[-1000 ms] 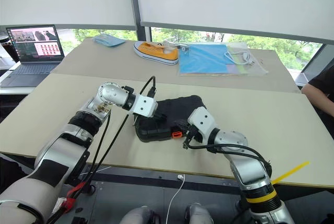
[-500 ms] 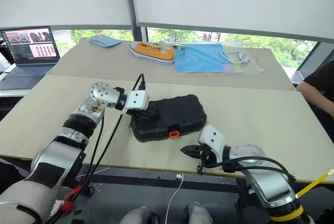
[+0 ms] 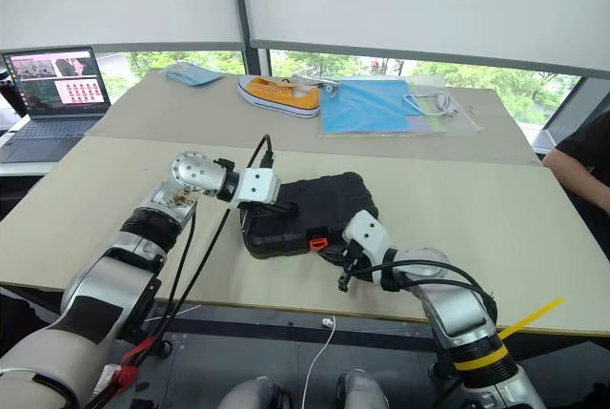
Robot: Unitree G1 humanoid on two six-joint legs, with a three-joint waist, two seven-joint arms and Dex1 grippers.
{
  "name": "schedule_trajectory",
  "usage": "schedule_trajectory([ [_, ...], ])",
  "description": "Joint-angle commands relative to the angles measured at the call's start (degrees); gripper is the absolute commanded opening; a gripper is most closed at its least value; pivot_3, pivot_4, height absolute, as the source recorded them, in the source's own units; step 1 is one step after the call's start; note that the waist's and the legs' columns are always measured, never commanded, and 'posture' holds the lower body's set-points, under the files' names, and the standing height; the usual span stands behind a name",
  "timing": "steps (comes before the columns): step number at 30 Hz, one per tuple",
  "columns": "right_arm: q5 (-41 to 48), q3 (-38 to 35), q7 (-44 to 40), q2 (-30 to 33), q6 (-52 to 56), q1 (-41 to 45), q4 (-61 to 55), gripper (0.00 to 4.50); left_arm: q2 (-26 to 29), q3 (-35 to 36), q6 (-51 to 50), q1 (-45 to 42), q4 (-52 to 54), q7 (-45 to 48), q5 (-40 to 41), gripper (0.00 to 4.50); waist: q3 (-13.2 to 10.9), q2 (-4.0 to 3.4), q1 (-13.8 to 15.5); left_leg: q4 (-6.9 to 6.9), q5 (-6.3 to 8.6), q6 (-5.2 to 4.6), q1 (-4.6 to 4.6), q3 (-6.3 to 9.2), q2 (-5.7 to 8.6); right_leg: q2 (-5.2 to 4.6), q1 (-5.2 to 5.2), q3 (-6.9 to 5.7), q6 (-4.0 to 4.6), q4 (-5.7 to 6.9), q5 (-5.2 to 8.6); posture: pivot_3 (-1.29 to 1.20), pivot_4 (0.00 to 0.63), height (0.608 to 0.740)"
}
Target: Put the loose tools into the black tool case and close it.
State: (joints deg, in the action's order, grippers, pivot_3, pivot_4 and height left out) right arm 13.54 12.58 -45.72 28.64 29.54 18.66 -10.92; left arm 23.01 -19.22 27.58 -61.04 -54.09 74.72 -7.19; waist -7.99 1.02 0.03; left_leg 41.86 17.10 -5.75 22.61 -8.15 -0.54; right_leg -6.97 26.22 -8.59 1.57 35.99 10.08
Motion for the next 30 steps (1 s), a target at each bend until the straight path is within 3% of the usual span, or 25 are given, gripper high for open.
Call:
schedule_trajectory([
  [1,-1.0,-3.1,2.6,-0.9,-3.1,4.8,0.1,0.01,-1.0,-3.6,-0.1,2.5,-1.8,1.6,-3.7,0.06,0.0,0.00,-0.1,0.00,0.00,0.00,0.00,0.00,-0.01,0.00,0.01,0.00,-0.01,0.02,0.00,0.00,0.150,0.718],
  [30,-1.1,-4.0,3.1,-2.6,-1.8,8.0,1.3,0.01,-0.6,-5.9,5.2,5.5,-2.0,1.7,-7.3,0.06,0.0,-0.02,-0.8,-0.12,0.29,0.35,-0.14,-0.02,-0.10,0.01,-0.01,-0.04,0.00,0.00,0.00,0.00,0.150,0.718],
])
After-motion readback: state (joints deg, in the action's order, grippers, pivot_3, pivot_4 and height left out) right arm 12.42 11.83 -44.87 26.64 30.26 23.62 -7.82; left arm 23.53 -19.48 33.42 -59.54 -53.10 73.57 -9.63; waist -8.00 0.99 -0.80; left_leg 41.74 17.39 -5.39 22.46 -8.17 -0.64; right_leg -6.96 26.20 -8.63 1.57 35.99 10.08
